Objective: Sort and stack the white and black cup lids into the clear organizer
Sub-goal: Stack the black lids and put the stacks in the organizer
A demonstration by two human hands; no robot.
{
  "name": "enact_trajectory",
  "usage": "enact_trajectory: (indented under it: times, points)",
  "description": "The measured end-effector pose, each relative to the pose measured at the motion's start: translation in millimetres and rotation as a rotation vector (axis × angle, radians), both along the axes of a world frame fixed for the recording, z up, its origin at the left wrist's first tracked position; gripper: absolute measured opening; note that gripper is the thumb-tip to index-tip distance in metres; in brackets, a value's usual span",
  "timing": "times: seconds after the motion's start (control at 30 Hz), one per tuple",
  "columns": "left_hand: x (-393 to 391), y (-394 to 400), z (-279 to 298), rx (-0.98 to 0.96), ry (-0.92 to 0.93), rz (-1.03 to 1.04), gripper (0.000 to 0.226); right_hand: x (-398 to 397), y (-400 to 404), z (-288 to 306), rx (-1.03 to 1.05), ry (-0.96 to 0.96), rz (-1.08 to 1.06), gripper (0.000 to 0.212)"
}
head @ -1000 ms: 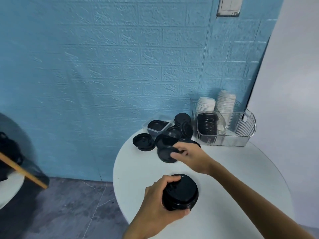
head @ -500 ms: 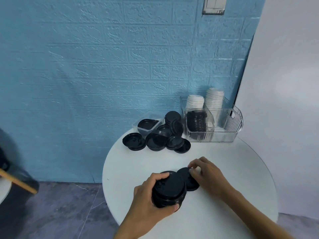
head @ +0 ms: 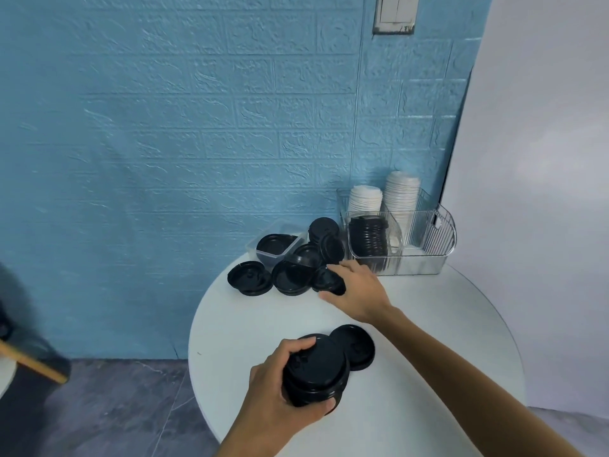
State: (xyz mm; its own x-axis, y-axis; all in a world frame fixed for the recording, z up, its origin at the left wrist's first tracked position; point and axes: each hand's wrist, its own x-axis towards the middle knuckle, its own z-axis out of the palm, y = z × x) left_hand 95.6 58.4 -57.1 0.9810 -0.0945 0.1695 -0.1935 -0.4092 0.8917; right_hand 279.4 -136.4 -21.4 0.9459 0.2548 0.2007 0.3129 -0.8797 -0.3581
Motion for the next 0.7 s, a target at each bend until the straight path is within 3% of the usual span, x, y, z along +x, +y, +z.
enact_trajectory:
  times: [0.33, 0.53, 0.7]
  points:
    - [1.3, 1.3, 0.9, -0.021, -0.02, -0.02, 0.078, -16.0, -20.6, -12.5, 0.21, -0.1, 0.036, 0.056]
    - [2.0, -0.6, 0.6, -0.044, -0.033, -0.034, 0.079, -66.5, -56.3, -1.1, 0.587, -0.05, 0.103, 0.055]
    - [1.1, -2.3, 2.7, -0.055, -0.048, -0.023, 0.078, -107.6, -62.7, -21.3, 0.326, 0.04, 0.216, 0.052]
